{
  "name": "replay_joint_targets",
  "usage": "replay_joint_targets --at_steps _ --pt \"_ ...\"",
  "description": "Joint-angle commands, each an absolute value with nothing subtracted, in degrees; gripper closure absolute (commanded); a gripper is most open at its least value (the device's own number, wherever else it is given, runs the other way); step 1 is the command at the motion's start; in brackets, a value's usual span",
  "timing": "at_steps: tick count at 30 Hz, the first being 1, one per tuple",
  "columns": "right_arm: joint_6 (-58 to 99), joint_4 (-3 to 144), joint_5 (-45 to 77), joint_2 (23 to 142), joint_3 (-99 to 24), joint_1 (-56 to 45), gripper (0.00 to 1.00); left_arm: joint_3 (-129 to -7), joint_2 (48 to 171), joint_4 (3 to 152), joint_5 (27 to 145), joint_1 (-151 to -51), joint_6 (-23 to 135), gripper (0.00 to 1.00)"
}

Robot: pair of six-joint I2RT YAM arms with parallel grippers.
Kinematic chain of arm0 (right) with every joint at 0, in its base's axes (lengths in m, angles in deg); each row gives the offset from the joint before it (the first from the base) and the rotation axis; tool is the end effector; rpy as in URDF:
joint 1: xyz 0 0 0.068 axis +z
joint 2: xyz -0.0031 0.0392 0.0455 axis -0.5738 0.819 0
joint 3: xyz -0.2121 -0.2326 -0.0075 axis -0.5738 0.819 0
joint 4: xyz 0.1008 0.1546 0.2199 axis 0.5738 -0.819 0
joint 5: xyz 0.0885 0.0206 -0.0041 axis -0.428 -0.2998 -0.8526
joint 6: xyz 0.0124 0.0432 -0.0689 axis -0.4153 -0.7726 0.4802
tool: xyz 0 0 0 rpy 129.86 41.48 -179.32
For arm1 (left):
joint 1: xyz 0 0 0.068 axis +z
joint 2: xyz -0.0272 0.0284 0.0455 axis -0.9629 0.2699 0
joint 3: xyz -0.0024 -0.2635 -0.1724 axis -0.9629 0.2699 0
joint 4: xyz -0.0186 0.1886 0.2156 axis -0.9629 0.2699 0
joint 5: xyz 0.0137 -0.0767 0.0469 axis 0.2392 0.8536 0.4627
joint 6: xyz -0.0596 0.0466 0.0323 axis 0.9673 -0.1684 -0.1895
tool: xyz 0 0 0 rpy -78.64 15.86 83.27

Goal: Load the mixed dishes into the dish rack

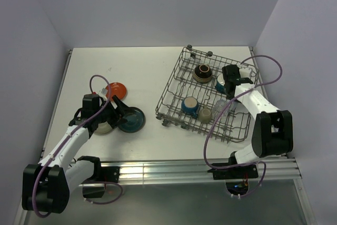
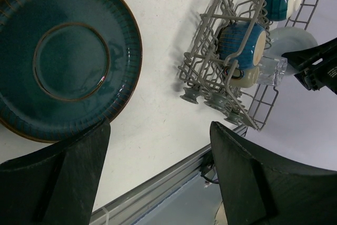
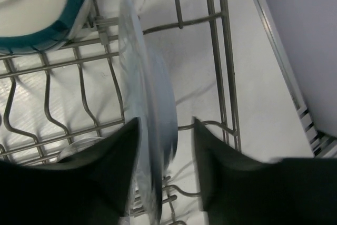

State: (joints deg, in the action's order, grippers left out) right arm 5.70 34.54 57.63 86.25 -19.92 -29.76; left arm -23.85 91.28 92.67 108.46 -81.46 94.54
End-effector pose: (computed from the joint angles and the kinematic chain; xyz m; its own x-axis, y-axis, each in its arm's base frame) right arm 0.3248 -0.0108 0.2321 -0.7612 0.2360 -0.6040 0.4933 0.8154 -0.3030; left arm 0.2138 -0.0637 0.1997 -0.7986 -0.5659 -0.2048 -0.2085 0.5795 -0.7879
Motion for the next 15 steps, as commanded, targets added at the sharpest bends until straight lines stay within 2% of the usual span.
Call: replay_joint_targets --at_steps 1,3,4,5,15 --pt "4.3 33.5 60.0 85.2 -19.2 -30.4 0.39 -23.8 90.7 91.6 108.9 -81.6 94.5 0.18" --pt "3.5 32.7 60.3 84.4 -18.9 -30.4 0.30 -23.7 91.0 91.8 108.5 -81.6 94.5 0.18" --pt "2.9 32.5 60.3 84.0 -18.9 -30.4 0.20 -23.8 91.2 91.9 108.2 -81.6 94.6 0.17" --pt "2.8 32.1 60.2 83.7 -18.8 -30.4 0.17 -23.9 91.3 92.0 108.0 -81.6 94.7 0.17" --pt "1.4 27.9 59.2 75.2 -18.7 -29.1 0.09 -27.1 93.3 94.6 103.5 -81.6 97.5 0.14"
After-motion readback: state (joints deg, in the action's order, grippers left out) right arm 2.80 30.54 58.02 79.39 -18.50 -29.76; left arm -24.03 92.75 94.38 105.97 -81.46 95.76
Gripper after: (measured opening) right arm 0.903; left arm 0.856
